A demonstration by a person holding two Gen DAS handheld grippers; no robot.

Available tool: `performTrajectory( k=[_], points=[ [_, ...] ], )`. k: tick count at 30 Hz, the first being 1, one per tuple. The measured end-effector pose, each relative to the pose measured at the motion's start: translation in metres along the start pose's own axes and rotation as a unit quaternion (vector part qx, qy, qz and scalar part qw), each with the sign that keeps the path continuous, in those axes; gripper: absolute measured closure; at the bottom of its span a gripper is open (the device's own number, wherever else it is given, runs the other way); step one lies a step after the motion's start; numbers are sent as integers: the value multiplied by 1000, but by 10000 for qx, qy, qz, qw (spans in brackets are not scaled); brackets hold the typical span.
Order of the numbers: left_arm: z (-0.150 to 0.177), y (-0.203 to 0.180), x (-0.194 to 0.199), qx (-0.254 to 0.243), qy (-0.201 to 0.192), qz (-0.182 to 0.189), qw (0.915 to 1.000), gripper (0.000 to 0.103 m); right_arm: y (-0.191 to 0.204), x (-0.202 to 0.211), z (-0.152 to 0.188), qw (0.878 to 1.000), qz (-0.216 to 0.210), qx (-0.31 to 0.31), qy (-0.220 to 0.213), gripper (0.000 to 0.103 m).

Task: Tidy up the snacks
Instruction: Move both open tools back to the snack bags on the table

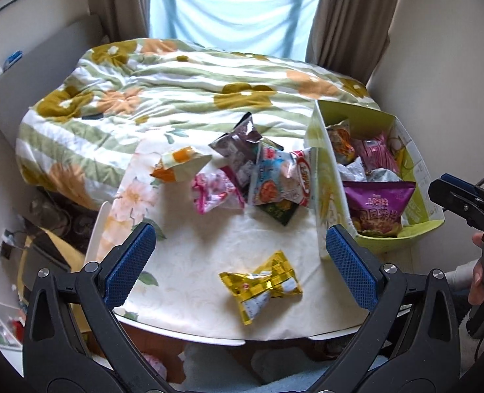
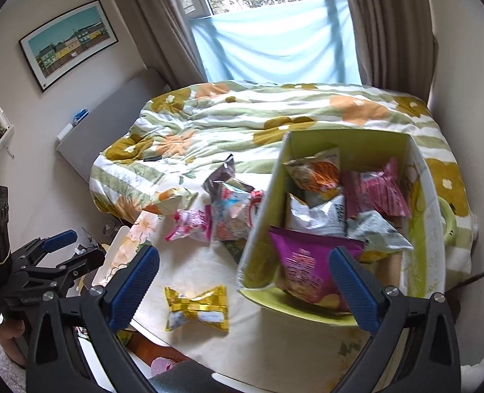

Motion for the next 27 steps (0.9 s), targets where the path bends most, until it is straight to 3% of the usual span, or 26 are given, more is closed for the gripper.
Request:
performTrajectory(
  k=[9,14,22,27],
  points=[
    [-21,79,-33,-177,272,299,9990,0,60,-48,3,9991,171,-374,96,0],
    [-34,100,-61,-537,477,606,9956,0,79,-78,17,9948,559,-811,268,0],
    [-59,125,-119,-1187,785,976,9850,0,101,-131,25,9864,916,-1320,355,0],
    [-74,128,-167,-1649,1006,1095,9750,0,109,-177,21,9883,997,-1044,484,0]
  ],
)
Point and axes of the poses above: each gripper's, at about its wrist camera, not at the fingertips, and x roughly against the way its jaws point, y to its left, z to its underside, the point moved 10 cm from there along -x, roughly the way its jaws point, and after that the axes turned 3 degrees about y, right-handed, at the moved point
